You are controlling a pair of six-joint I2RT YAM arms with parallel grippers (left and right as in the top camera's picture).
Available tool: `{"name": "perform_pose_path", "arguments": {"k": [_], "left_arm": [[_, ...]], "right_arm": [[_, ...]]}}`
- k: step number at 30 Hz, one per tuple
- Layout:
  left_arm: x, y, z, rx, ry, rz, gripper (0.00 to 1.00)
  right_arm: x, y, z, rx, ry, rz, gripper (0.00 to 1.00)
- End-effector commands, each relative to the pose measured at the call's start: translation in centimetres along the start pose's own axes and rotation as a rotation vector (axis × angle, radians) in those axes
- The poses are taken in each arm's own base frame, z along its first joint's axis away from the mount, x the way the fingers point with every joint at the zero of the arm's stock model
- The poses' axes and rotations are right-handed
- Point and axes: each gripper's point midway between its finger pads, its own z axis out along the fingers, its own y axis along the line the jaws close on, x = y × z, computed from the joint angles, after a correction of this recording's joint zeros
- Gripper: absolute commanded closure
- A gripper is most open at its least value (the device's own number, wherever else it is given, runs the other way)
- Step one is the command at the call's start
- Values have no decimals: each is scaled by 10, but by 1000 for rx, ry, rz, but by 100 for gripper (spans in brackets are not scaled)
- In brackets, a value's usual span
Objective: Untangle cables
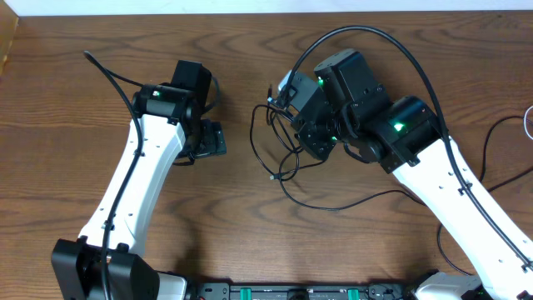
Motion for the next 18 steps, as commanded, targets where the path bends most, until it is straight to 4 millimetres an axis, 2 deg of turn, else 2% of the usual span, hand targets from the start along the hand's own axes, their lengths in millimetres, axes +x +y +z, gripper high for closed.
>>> {"name": "perform_pose_path", "arguments": {"k": [1, 6, 12, 15, 18], "left_arm": [[-4, 2, -4, -4, -16, -16, 2], [-4, 2, -4, -4, -16, -16, 2], [-4, 2, -4, -4, -16, -16, 2], [2, 0, -4, 13, 13, -12, 2], [0, -7, -4, 49, 9, -16, 2]], "right_arm": [[-4, -7, -1, 21, -12, 19, 99], [-6, -11, -1, 45, -22, 78, 99], [3, -58, -10, 325, -26, 398, 99], [4, -66, -13, 374, -45, 475, 99], [3, -69, -14, 391, -56, 489, 99]]}}
